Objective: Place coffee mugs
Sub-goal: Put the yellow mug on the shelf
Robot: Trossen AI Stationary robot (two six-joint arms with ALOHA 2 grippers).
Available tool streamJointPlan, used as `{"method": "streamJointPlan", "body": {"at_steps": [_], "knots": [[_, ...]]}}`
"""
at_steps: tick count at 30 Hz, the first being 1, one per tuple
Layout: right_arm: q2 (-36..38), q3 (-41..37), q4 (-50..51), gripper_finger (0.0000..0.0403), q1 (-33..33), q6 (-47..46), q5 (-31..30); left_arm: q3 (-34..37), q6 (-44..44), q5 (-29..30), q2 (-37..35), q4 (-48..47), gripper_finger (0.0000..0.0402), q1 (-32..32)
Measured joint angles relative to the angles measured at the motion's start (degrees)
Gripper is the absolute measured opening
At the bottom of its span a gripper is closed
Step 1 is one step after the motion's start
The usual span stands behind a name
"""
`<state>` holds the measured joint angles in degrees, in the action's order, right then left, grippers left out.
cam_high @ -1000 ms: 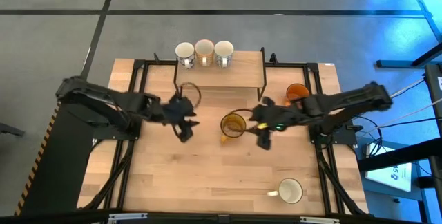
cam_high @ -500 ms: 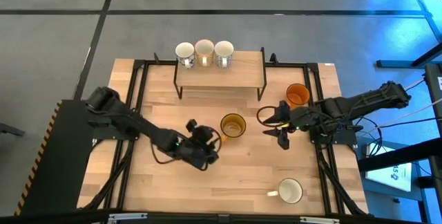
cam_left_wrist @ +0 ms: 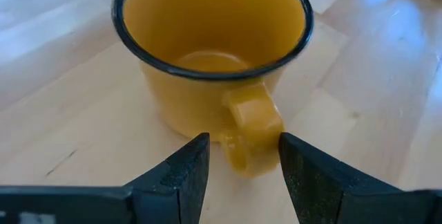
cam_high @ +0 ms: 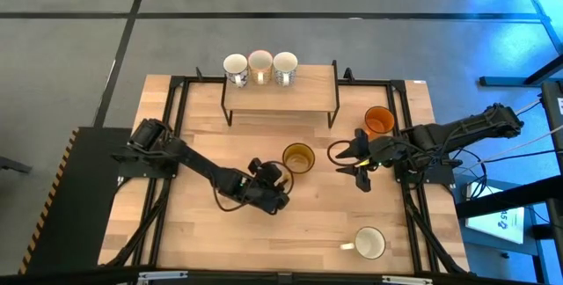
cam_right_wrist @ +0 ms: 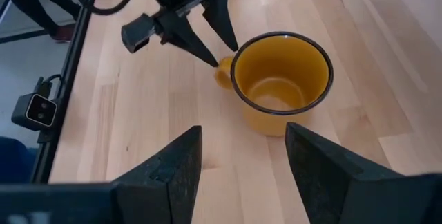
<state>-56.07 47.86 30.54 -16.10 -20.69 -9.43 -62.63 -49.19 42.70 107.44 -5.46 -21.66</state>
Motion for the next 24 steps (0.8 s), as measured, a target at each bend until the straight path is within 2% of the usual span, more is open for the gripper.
{"method": "streamJointPlan", "body": {"at_steps": [7,13,18,24], "knots": [[-0.02,0.0,1.47,0.0193,-0.04,-0.31,0.64,0.0,0.28,-0.07,0.24,0.7,0.0169,0.45],[-0.02,0.0,1.48,0.0193,-0.04,-0.46,1.45,0.01,2.28,-0.08,0.26,6.82,0.0169,-0.2],[-0.02,0.0,1.49,0.0193,-0.02,-0.44,0.96,0.02,1.73,4.47,0.96,6.2,0.0169,1.52],[-0.02,0.0,1.37,0.0193,-0.02,-0.44,1.03,-0.1,2.46,-1.1,2.21,9.01,0.0169,3.43]]}}
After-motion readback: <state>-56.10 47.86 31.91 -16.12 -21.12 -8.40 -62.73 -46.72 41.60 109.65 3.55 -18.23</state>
